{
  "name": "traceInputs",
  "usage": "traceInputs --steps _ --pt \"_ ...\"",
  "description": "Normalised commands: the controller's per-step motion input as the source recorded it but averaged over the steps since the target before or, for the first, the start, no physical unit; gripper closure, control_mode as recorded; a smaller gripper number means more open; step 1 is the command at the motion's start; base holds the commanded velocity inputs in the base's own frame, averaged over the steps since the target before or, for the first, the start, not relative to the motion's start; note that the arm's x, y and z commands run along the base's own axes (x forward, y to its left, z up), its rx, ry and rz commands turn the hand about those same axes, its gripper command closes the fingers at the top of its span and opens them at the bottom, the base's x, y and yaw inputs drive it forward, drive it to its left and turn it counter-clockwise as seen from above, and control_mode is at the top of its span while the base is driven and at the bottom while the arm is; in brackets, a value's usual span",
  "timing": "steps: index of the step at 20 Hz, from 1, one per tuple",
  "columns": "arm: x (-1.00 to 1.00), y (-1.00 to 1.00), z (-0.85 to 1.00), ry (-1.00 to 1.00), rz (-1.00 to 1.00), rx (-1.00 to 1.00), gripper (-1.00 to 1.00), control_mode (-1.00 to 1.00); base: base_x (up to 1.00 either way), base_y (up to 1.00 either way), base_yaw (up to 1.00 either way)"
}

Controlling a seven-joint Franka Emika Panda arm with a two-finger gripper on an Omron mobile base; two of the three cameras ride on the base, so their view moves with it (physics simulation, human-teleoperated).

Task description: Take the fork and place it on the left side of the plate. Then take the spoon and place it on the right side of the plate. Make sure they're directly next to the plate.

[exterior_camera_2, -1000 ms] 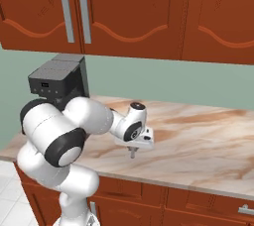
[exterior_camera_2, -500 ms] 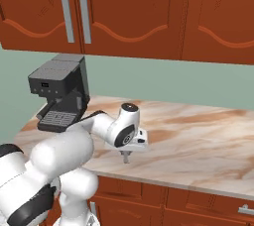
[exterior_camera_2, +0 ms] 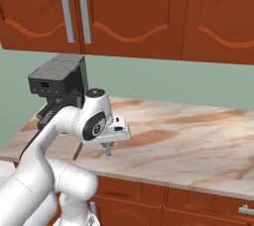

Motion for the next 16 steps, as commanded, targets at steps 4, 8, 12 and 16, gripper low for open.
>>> traceInputs --steps 4,8,12,16 --pt "-0.66 0.42 0.91 0.07 0.03 -0.03 1.00 -1.00 0.00 0.00 0.00" --pt "-0.68 0.35 0.95 0.07 0.02 0.00 1.00 -1.00 0.00 0.00 0.00" --pt "-0.67 0.16 0.96 0.12 0.00 0.00 1.00 -1.00 0.00 0.00 0.00" --pt "-0.46 0.12 0.25 0.03 0.00 -0.01 1.00 -1.00 0.00 0.00 0.00"
